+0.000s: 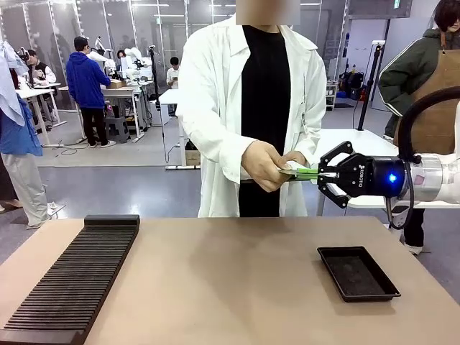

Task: Inspect the PCB.
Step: Pick up the Blank PCB that the human is holding.

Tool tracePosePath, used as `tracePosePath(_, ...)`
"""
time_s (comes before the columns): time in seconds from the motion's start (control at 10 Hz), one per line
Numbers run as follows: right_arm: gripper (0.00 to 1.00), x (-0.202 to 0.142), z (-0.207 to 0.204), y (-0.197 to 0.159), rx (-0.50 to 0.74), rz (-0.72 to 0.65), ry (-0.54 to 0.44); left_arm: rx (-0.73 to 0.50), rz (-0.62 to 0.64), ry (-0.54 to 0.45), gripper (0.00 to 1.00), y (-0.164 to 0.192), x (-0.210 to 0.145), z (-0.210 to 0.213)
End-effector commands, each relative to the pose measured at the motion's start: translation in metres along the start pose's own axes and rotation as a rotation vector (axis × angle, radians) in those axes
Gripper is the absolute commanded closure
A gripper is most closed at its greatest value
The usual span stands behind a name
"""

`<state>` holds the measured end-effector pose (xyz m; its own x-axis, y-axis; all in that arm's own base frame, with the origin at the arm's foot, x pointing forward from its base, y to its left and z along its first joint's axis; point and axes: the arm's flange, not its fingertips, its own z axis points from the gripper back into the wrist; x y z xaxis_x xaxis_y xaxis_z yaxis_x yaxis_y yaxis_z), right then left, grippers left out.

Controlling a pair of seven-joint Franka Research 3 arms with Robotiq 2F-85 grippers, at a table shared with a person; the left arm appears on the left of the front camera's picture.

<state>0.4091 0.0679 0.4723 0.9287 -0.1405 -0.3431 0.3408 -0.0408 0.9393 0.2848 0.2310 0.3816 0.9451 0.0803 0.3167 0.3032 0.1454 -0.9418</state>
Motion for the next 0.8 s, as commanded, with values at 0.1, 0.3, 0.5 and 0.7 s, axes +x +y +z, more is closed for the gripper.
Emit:
tracePosePath(0.1, 1.00, -0.0011, 0.0006, -0.0106, 0.037, -0.009, 0.035, 0.007, 0.012, 0.011, 0.00, -0.0056, -0.0028, -0.0007)
tracePosePath(0.3, 1.00, 0.0000, 0.0000, -0.0018, 0.002, -0.004, 0.001, 0.007, 0.012, 0.011, 0.00, -0.0056, -0.0028, -0.0007)
tracePosePath(0.5, 1.00, 0.0000, 0.0000, -0.0018, 0.002, -0.004, 0.001, 0.007, 0.012, 0.011, 0.00, -0.0056, -0.0028, -0.0007)
tracePosePath(0.7, 1.00, 0.0000, 0.0000, -0.0018, 0.002, -0.004, 0.001, 0.007, 0.012, 0.011, 0.00, -0.0056, -0.0028, -0.0007)
